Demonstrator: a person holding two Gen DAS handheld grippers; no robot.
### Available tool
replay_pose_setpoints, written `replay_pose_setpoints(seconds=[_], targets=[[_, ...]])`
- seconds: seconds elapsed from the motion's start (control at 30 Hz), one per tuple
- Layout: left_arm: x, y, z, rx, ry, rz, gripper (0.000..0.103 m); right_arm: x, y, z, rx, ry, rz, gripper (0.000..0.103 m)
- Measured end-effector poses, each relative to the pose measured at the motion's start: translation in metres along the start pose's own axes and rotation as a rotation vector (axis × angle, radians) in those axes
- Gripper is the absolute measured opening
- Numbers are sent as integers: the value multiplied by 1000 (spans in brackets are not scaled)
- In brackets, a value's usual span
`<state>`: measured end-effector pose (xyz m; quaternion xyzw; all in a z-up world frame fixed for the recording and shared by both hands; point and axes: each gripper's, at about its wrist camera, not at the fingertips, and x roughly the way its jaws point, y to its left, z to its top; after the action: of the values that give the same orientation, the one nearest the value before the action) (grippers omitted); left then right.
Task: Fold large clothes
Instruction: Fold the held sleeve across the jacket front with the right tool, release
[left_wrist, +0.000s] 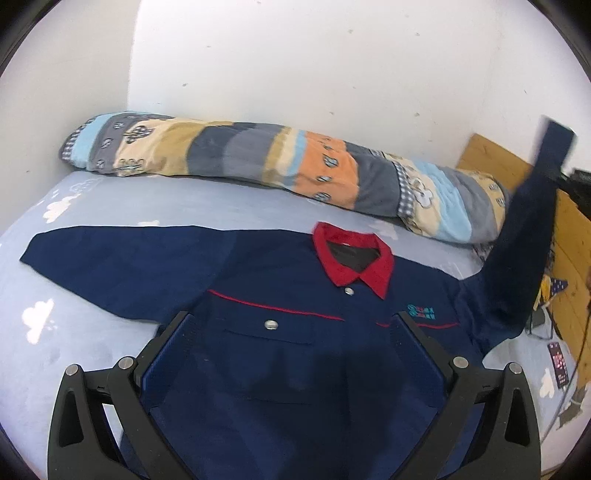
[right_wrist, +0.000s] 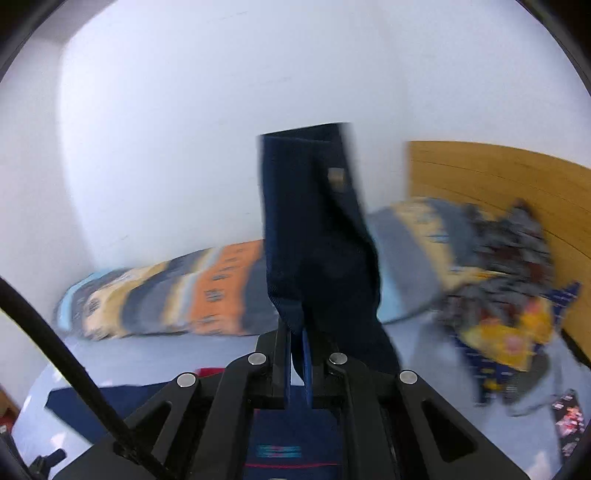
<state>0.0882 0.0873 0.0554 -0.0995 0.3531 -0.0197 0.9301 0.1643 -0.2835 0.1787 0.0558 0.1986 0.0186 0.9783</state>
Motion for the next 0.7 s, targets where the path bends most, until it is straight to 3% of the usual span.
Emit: replay_pose_setpoints(seconds=[0.17, 0.33, 0.43, 0.53, 0.63, 0.7], targets=[[-15, 34, 5, -40, -25, 41, 103, 52, 129, -41, -115, 84, 145, 5], [-27, 62, 8, -65, -49, 98, 103, 118, 221, -131, -182, 251, 238, 5], [-30, 71, 8, -62, -53, 120, 103, 155, 257, -200, -223, 378, 269, 5], [-30, 74, 9, -61, -47, 125, 103, 184, 275, -263, -290, 488, 221, 7], [-27, 72, 9, -60, -36, 118, 103, 199, 278, -293, -308, 576, 202, 21], [-25, 69, 10, -54, -36, 114, 103, 188, 272, -286, -334, 556, 251, 30]])
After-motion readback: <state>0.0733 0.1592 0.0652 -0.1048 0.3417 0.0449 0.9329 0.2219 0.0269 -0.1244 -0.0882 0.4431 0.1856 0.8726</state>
